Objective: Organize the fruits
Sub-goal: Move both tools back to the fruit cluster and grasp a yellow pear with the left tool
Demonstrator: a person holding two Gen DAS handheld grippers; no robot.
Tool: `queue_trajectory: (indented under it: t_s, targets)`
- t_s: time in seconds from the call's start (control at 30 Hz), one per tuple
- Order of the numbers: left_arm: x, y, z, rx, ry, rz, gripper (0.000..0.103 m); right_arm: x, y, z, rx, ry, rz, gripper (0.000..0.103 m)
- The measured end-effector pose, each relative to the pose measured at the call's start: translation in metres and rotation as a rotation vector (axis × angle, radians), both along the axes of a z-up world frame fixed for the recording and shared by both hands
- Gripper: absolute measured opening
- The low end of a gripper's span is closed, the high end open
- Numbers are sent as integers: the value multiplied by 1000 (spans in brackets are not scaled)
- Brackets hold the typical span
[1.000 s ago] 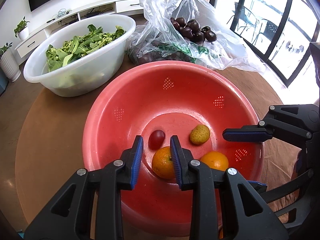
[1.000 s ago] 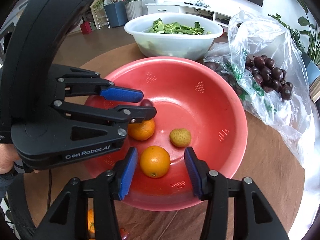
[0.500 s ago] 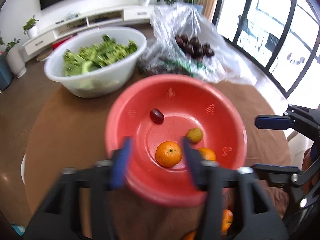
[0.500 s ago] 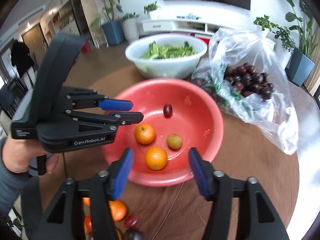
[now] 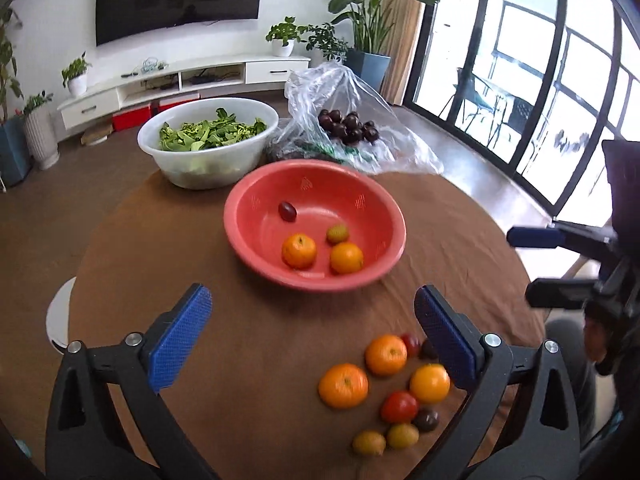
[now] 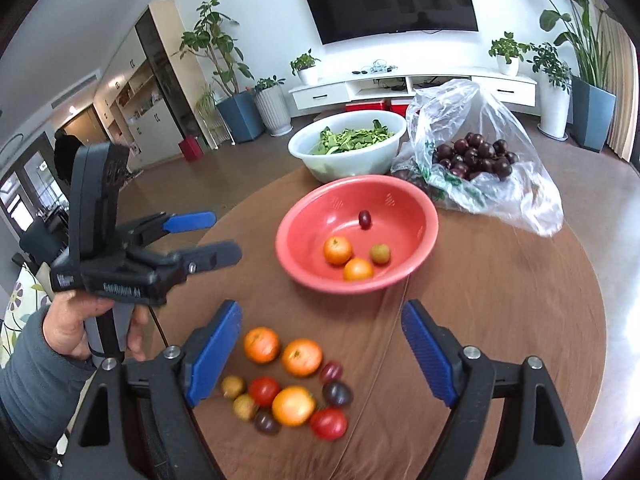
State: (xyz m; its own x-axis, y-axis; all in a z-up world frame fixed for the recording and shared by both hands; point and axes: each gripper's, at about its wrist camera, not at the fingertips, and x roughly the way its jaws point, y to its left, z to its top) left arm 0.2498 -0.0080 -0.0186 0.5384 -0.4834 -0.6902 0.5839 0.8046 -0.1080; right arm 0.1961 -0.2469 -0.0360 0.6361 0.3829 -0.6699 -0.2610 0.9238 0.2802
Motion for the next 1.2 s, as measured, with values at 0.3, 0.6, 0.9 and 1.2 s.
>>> queue_trajectory:
  t_s: [0.3, 0.6, 0.9, 1.2]
  targets:
    - [-69, 24, -44, 127, 57, -69, 103, -51, 7, -20, 17, 11, 17, 84]
    - [-81, 24, -65, 242, 93, -194, 103, -74, 12, -46, 29, 69, 12, 84]
    - [-89, -13, -88, 406, 55, -414, 97, -84, 14, -53, 17, 85, 15, 84]
    - [-81, -21, -99, 448, 82, -536, 54, -87, 12, -55, 21, 91, 13, 83]
